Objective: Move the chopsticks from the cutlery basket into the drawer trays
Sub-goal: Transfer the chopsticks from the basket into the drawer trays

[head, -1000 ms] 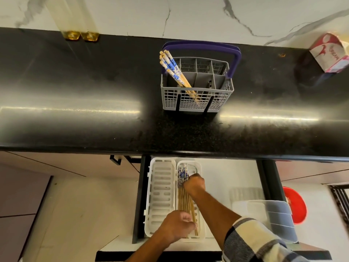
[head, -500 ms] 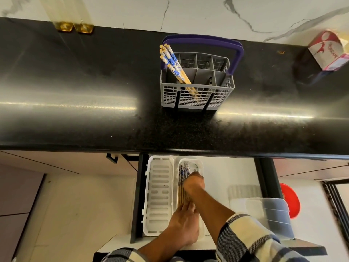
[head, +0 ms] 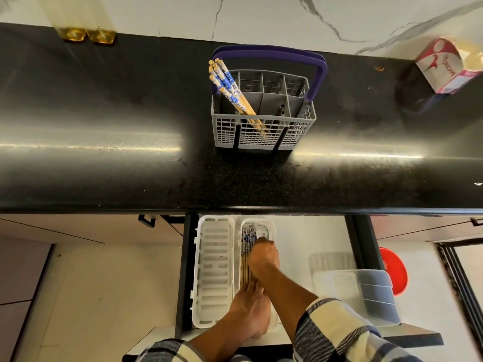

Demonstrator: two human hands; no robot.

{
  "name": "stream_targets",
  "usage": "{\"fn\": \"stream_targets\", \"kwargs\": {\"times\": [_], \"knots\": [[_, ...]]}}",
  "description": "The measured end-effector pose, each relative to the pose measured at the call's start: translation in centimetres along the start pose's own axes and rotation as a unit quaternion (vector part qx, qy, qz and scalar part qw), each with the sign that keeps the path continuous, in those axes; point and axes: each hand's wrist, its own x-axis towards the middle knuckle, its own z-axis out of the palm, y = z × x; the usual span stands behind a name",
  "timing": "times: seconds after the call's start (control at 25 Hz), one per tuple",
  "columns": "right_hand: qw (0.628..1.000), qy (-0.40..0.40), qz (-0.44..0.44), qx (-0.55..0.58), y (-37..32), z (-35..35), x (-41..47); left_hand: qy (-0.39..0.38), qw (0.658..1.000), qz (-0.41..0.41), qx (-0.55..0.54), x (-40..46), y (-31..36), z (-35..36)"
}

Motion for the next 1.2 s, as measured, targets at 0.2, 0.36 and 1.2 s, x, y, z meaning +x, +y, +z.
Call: {"fn": "stream_targets", "kwargs": {"times": [0.2,0.36,1.2], "knots": [[0.998,-0.03,-0.017,-0.057,-0.4,-0.5,-0.2,0.029,1.0,-0.003,0.007,0.0,0.2,0.3],[0.996,-0.026,-0.031,-0.084,-0.2,-0.7,-0.1,0.043,0.999,0.0,-0.003,-0.2,0.6,0.2],[0.971,-0.047,-0.177,-0.151,-0.3,-3.9,0.3,0.043,0.995,-0.012,-0.084,-3.8,1.3,-5.1]]}}
